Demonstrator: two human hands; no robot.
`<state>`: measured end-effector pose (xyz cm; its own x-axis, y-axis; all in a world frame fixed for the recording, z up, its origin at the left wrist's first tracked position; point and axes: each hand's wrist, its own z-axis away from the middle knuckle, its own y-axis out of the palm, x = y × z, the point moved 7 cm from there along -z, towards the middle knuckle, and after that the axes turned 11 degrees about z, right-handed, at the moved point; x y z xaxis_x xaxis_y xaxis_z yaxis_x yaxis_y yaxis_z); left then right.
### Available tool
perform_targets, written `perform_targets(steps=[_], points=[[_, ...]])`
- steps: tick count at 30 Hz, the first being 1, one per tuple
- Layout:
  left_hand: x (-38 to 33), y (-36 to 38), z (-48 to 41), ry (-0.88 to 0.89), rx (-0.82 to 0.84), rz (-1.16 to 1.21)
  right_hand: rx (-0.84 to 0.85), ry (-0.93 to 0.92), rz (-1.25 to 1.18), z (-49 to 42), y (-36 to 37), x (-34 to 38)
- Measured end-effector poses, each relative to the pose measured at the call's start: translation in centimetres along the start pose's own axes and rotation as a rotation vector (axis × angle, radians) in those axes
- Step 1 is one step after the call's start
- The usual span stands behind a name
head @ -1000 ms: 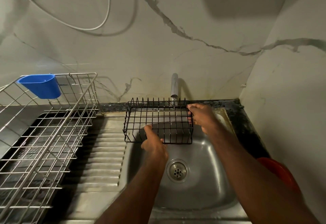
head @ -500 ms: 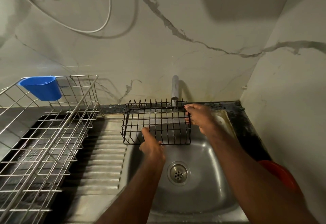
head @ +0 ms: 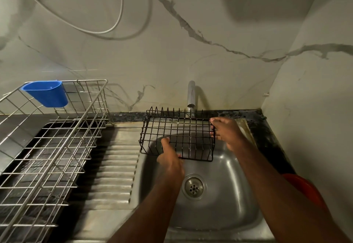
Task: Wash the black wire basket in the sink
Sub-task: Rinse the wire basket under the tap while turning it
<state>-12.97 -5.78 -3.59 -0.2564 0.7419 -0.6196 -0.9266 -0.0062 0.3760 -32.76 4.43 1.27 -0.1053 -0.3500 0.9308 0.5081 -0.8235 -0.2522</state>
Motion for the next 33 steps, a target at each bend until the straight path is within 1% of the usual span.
perform_targets(steps=[11, 24, 33], points=[[-0.1, 0.4, 0.1, -0.005, 0.013, -0.047, -0.019, -0.008, 0.025, 0.6, -0.8, 0.3], [-0.8, 0.8, 0.0, 0.012, -0.003, -0.019, -0.011, -0.002, 0.04, 0.7, -0.2, 1.4], [-0.8, 0.9, 0.5, 0.001, 0.006, -0.048, -0.019, 0.002, 0.062, 0.9, -0.6, 1.2]])
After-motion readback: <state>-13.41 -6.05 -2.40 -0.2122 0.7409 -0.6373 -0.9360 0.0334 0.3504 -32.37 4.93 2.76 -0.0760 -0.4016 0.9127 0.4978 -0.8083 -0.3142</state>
